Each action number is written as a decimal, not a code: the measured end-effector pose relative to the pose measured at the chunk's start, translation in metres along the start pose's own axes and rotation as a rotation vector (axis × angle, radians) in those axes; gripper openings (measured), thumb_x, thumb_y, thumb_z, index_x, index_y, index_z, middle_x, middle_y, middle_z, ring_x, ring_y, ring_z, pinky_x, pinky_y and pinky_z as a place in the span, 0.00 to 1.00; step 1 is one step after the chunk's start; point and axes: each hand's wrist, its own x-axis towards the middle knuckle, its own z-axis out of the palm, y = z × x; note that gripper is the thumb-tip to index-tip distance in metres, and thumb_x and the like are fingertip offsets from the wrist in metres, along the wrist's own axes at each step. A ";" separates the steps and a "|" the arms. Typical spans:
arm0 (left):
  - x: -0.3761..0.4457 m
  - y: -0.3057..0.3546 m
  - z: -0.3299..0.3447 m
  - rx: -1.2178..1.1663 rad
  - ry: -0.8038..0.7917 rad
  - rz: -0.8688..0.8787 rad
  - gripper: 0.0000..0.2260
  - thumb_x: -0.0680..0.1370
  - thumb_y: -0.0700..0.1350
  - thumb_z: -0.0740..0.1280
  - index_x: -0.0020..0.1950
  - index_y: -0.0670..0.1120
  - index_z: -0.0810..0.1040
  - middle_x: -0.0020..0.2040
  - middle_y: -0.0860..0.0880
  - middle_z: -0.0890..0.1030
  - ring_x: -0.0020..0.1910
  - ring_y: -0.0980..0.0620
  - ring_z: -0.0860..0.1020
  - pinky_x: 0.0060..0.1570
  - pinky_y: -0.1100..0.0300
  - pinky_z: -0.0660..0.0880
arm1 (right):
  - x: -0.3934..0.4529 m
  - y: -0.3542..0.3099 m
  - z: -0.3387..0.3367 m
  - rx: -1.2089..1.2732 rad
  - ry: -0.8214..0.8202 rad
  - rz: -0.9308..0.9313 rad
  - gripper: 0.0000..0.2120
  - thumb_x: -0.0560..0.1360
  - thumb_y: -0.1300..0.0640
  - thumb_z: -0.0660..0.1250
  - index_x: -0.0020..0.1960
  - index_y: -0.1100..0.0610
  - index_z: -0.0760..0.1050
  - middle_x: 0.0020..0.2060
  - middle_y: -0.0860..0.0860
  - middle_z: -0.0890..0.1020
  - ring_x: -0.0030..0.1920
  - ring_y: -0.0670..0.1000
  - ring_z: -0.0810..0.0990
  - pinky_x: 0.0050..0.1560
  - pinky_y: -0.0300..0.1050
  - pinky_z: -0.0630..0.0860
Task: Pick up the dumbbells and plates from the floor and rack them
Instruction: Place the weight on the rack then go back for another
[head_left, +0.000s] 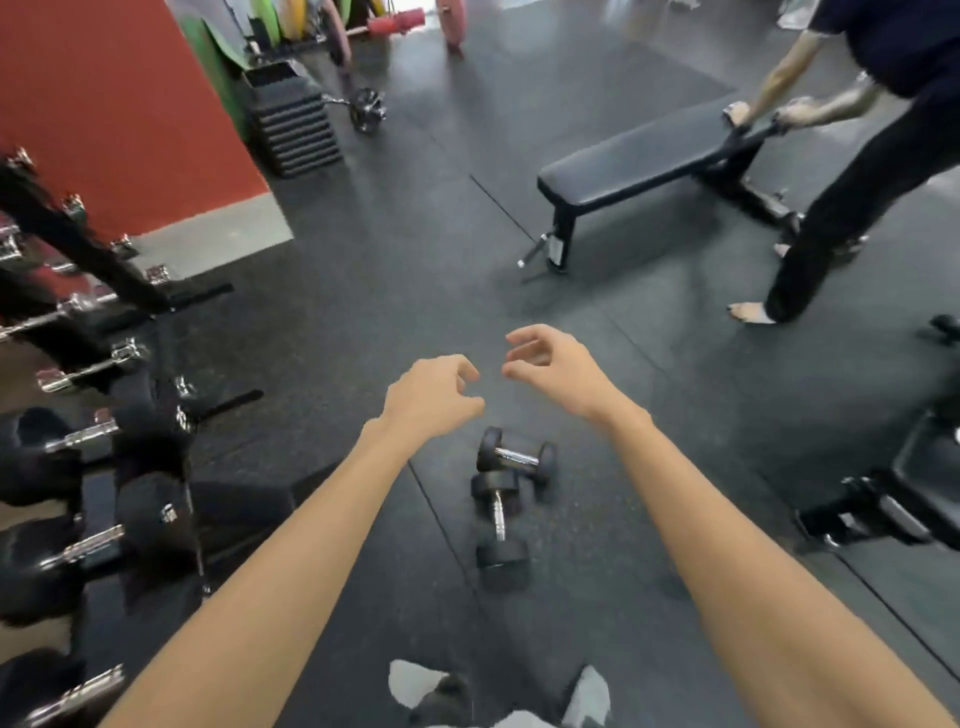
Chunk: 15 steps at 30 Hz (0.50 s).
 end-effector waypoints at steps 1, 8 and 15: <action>0.007 0.020 0.015 -0.007 -0.025 0.009 0.18 0.75 0.51 0.71 0.65 0.55 0.79 0.61 0.53 0.83 0.61 0.49 0.79 0.51 0.57 0.71 | -0.005 0.017 -0.018 0.006 -0.002 0.025 0.15 0.75 0.55 0.76 0.60 0.47 0.79 0.48 0.42 0.86 0.46 0.37 0.81 0.47 0.37 0.74; 0.073 0.108 0.116 -0.063 -0.159 -0.009 0.17 0.75 0.51 0.72 0.63 0.54 0.79 0.60 0.51 0.82 0.58 0.48 0.79 0.60 0.51 0.77 | 0.001 0.121 -0.110 0.057 0.029 0.168 0.14 0.74 0.52 0.76 0.59 0.45 0.80 0.51 0.43 0.86 0.53 0.45 0.83 0.44 0.36 0.74; 0.191 0.106 0.210 -0.180 -0.233 -0.153 0.20 0.75 0.50 0.72 0.67 0.49 0.79 0.62 0.48 0.82 0.60 0.48 0.78 0.60 0.52 0.76 | 0.070 0.233 -0.129 0.128 -0.013 0.332 0.12 0.76 0.55 0.75 0.58 0.48 0.80 0.55 0.51 0.86 0.55 0.50 0.83 0.56 0.44 0.78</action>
